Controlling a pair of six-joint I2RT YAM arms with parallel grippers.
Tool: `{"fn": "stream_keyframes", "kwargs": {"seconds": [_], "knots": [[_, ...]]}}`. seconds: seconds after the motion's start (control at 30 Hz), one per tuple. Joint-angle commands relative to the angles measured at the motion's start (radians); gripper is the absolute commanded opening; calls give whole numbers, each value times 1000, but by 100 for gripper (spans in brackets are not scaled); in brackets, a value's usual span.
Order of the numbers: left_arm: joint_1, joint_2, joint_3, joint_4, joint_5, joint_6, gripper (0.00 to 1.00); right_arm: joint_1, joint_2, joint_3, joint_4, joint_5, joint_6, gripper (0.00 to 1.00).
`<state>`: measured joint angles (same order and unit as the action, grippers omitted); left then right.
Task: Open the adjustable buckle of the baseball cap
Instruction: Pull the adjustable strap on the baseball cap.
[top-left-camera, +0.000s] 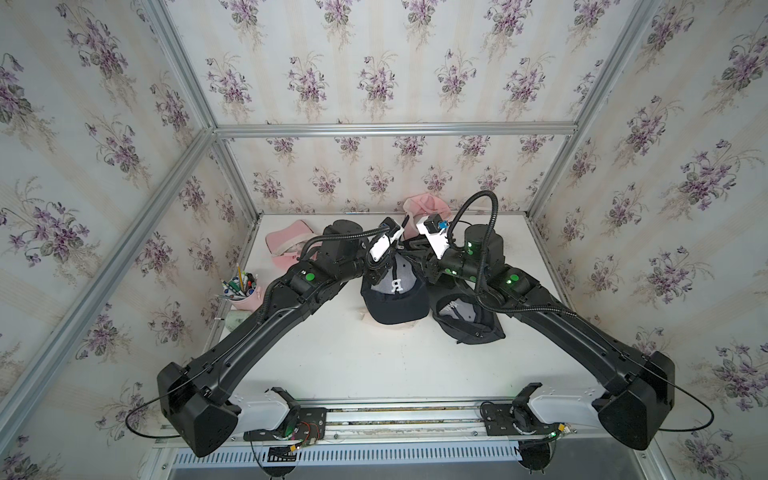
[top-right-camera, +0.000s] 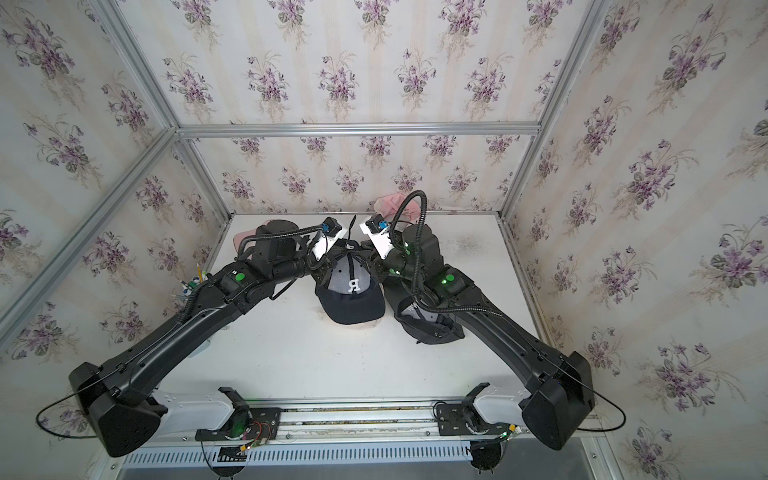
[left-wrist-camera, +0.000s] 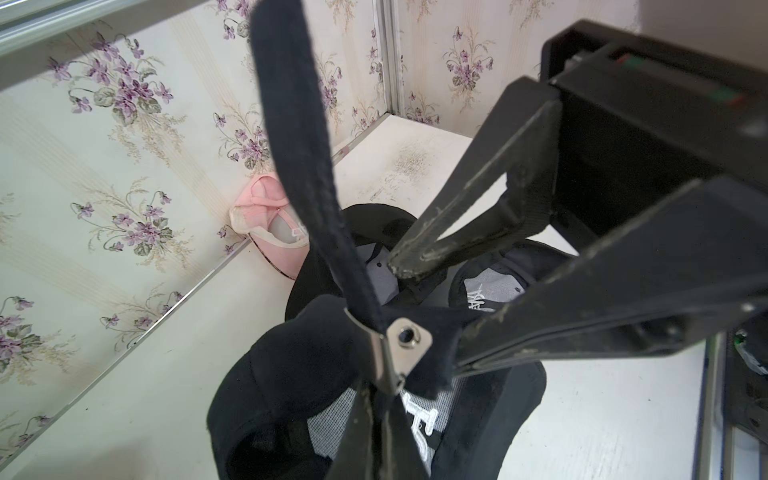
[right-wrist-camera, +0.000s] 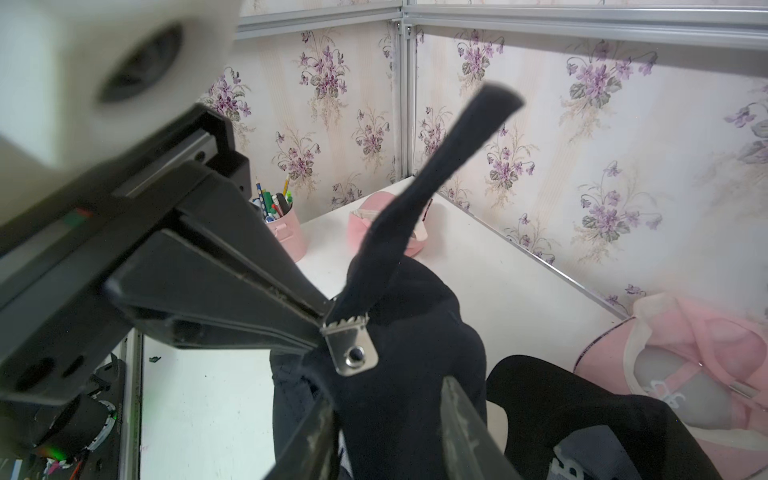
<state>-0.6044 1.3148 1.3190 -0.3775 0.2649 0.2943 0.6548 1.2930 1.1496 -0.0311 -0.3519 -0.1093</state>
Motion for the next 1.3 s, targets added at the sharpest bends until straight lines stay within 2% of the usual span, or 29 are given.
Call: {"fn": "stream_keyframes", "kwargs": {"seconds": [0.0,0.17,0.23,0.43,0.57,1.0,1.27], "knots": [[2,8,15,-16,50,-20,0,3,-4,-3,38,-18,-43,31],[2,28,37,-44,64,-27,0,6,-33,-46,107,-45,-46,25],[2,34,42,-48,70,-30,0,6,-42,-57,124,-47,-49,19],[2,56,66,-68,86,-34,0,6,-47,-77,160,-71,-36,8],[2,70,83,-81,88,-38,0,6,-53,-101,198,-46,1,0],[0,79,88,-82,88,-86,0,6,-109,-238,480,102,188,0],[-1,78,80,-92,88,-103,0,6,-110,-261,538,180,235,0]]}}
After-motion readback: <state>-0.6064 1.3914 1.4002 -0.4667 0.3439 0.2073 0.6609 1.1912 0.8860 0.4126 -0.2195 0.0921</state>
